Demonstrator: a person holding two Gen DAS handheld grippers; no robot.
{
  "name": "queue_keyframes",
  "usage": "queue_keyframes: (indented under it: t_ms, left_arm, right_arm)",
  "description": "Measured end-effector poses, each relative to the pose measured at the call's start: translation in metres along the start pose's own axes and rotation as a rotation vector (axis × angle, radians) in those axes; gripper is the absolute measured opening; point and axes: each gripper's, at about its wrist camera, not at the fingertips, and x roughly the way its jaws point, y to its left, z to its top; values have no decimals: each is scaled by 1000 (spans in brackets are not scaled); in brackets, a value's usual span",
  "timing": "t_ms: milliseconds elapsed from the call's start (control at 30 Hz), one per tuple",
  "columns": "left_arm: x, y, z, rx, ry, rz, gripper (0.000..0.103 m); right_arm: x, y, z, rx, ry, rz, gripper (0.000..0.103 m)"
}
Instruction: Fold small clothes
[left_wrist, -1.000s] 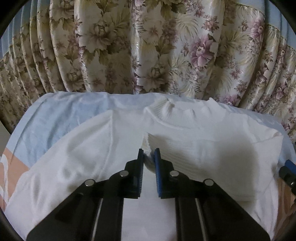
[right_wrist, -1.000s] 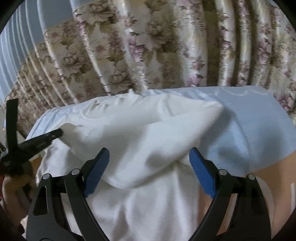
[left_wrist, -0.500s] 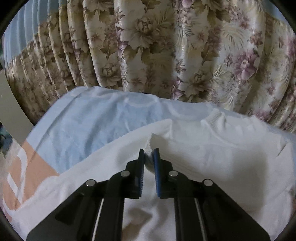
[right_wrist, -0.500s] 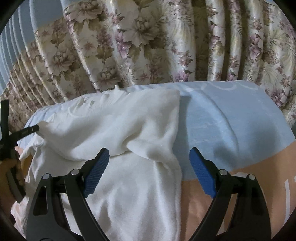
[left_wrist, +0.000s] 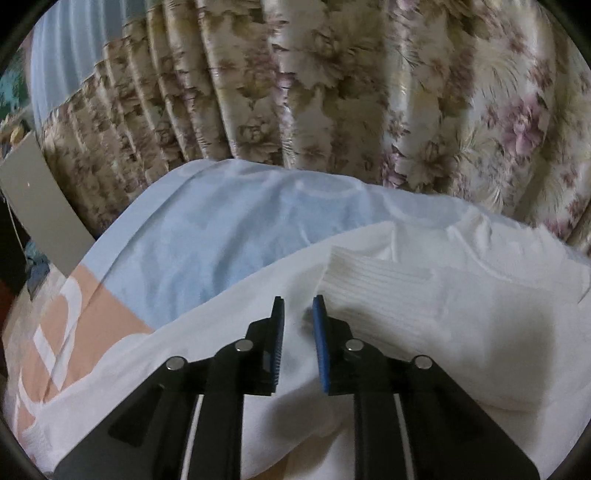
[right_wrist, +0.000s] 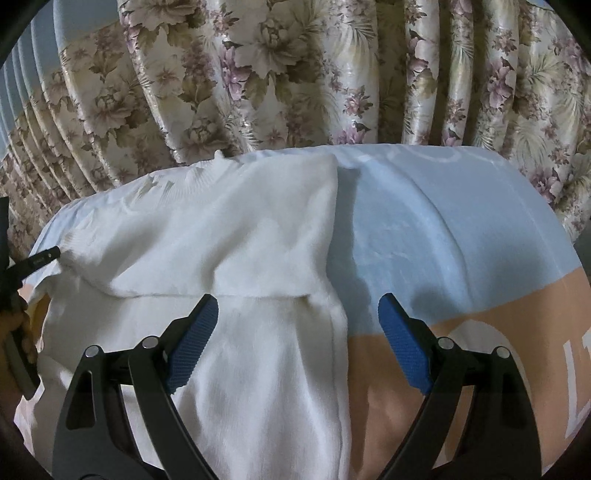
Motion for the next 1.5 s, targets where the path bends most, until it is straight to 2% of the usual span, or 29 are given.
queue_keyframes:
  t_ms: [33,167,200,233,500,633,733,900,1067,1267,1367,1500]
  left_arm:
    - [-1,2,0,-1,4,-6,29]
    - [-20,11,0,-9,-21,-58,48]
    - [-26,13,-1,-8,-28,-65,60]
    - [-36,16,-2,-6,-47,-65,63]
    - [-102,36,-30,24,-94,-181,74]
    - [-131,55,-53,55,-120,-204,76]
    - [-146,80,-78,57,-110,-243,77]
    - [-159,143,-121,16,-107,-246,77]
    - [-157,216,-155,-52,-60,-133,78]
    - [-139,291,-172,-150,3,16,80]
    - [-125,310,-178,-164,46,38,80]
    - [-112,315,-185,-168,88,41,80]
  right_arm:
    - [-3,1,-1,-5,-1,6,89]
    - [-18,10,-5,-27,-15,18,89]
    - [-23,13,-6,-30,-21,22,89]
    - [-30,17,-8,-36,-31,27,89]
    - [-75,45,-26,-45,-83,28,90]
    - [-95,69,-43,-51,-95,37,90]
    - [-106,91,-58,-64,-102,49,91]
    - [-117,130,-87,-93,-104,58,91]
    - [-121,157,-105,-113,-100,66,91]
    - [-122,174,-116,-132,-88,82,92]
    - [-121,176,-119,-129,-81,88,92]
    - [-120,179,-123,-133,-73,92,92]
